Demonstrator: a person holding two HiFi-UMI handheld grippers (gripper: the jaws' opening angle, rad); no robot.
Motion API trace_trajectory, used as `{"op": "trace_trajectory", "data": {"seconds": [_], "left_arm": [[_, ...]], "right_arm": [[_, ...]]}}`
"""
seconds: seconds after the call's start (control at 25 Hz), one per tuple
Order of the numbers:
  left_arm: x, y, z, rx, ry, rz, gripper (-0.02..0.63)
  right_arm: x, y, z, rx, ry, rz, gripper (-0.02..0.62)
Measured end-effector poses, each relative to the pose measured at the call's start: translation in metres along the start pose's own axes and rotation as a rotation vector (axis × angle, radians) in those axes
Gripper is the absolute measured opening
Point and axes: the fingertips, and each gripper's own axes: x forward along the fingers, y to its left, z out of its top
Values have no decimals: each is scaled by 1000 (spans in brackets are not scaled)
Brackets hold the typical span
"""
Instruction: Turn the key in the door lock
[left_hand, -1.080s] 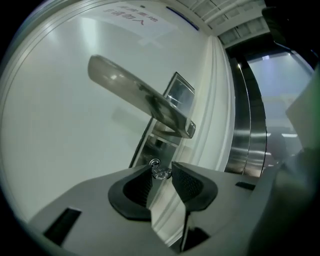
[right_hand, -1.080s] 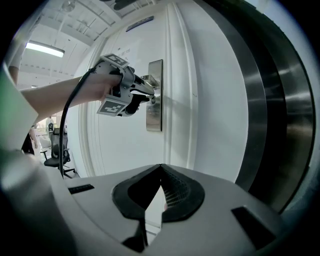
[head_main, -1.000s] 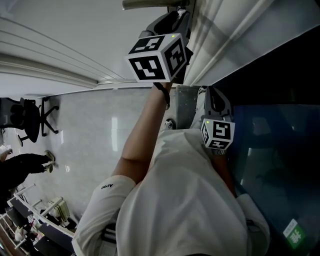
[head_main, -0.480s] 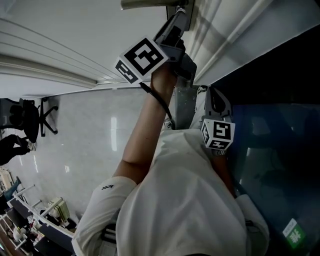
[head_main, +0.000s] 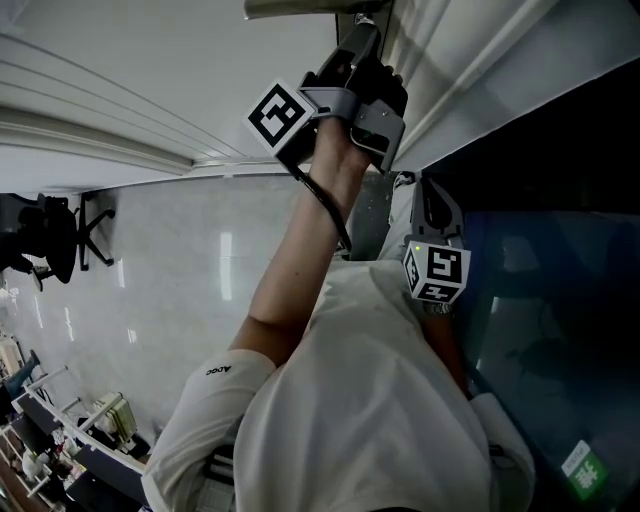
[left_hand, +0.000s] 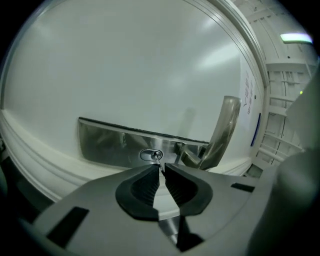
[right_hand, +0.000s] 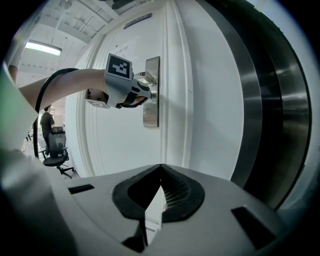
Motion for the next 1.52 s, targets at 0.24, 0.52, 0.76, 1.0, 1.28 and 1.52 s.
{"op": "trace_trajectory", "data": {"seconds": [0.24,0.52,0.76,1.0,1.28,1.52], "left_arm": [[-1,3,1,236,36,111,46],[1,1,0,605,116,211,54],[2,2,-3,960,199,296,55],[1,3,-4,1455,304,440,43],[1,4,-8,1702,384,518,43],[2,12,-15,2028,504,562,44]], "right_arm": [[0,-3,-1,1,-5,0,2],[0,-1,-1,-2,-12,1,2],[-1,-7,-3,14,-13,-13,2],[-3,-4,-5,25,-14,-6,2],[-5,-2,-7,26,-19,0,2],[-8,-3,-9,22,-13,0,2]]}}
